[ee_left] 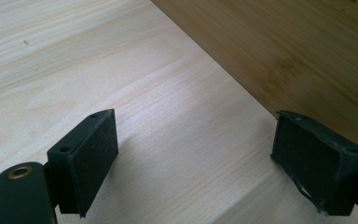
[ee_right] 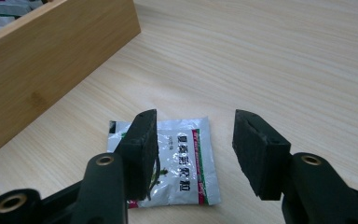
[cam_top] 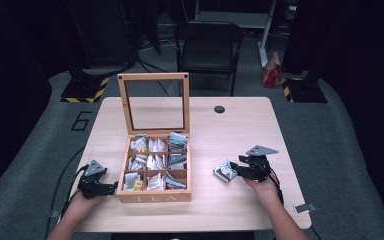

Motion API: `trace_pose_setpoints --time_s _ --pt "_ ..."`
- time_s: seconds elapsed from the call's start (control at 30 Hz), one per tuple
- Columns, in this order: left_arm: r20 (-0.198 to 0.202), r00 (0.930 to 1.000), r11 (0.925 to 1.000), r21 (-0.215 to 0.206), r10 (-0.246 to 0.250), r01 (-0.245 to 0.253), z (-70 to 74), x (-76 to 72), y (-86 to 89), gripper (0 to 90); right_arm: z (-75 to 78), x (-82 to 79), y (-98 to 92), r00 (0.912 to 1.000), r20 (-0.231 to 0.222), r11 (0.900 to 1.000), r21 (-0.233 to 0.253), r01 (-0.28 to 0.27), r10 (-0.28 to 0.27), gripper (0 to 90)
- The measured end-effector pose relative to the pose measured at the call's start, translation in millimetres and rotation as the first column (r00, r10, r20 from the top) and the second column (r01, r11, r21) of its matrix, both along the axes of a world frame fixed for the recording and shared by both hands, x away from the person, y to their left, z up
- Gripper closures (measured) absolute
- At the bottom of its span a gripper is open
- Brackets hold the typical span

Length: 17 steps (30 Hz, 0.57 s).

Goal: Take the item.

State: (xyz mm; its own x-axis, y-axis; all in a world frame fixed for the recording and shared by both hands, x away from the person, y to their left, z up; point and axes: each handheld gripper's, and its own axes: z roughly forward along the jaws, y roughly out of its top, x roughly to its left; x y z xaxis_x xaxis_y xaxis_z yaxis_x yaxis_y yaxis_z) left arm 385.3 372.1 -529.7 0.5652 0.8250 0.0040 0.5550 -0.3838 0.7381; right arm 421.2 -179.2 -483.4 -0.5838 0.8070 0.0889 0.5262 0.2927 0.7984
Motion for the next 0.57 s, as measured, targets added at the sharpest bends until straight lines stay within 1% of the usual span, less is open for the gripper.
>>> trace_pose_setpoints --time_s 0.07,0.1,0.13,0.17,0.2,0.4,0.43,0.5,0.53,0.57 --pt "0.0 1.0 1.0 0.001 0.0 0.0 0.0 0.0 0.0 13.8 -2.2 1.6 -1.7 1.0 0.006 1.0 -0.015 0.002 -0.002 49.9" --pt "0.001 1.0 1.0 0.0 0.0 0.0 0.0 0.1 0.0 13.8 -3.0 1.0 -1.3 0.9999 -0.003 1.0 -0.011 0.013 -0.013 50.0" --pt "0.0 1.0 1.0 0.0 0.0 0.0 0.0 0.0 0.0 13.8 -4.0 1.2 -2.4 0.9999 -0.007 1.0 -0.017 0.011 -0.011 50.0" --pt "0.0 1.0 1.0 0.0 0.0 0.0 0.0 0.0 0.0 13.8 -4.9 1.7 -2.5 0.9999 -0.007 1.0 -0.012 0.012 -0.012 50.0" --pt "-0.001 1.0 1.0 -0.003 0.001 -0.001 -0.1 -0.1 -0.1 13.8 -5.3 2.5 -3.6 1.0 0.002 1.0 -0.029 0.008 -0.008 50.0" --pt "-0.003 1.0 1.0 -0.005 0.001 -0.002 -0.1 -0.1 -0.2 13.8 -8.0 3.9 -4.5 0.9997 -0.021 1.0 -0.017 0.014 -0.014 49.8" --pt "-0.001 1.0 1.0 -0.002 0.001 -0.001 0.0 -0.1 -0.1 13.8 -8.4 3.9 -4.6 0.9997 -0.02 0.999 -0.027 0.017 -0.017 49.8" --pt "0.0 1.0 1.0 0.0 -0.001 0.001 0.1 0.0 0.1 13.8 -8.4 3.6 -4.3 0.9997 -0.018 0.999 -0.03 0.017 -0.018 49.6" --pt "-0.003 1.0 1.0 -0.006 0.002 -0.002 -0.2 -0.2 -0.2 13.8 -7.8 2.7 -3.5 0.9997 -0.014 0.999 -0.035 0.021 -0.021 49.6" --pt "0.0 1.0 1.0 0.0 -0.001 0.001 0.0 0.0 0.1 13.8 -6.9 1.0 -1.8 0.9997 -0.008 0.999 -0.036 0.023 -0.023 49.6"
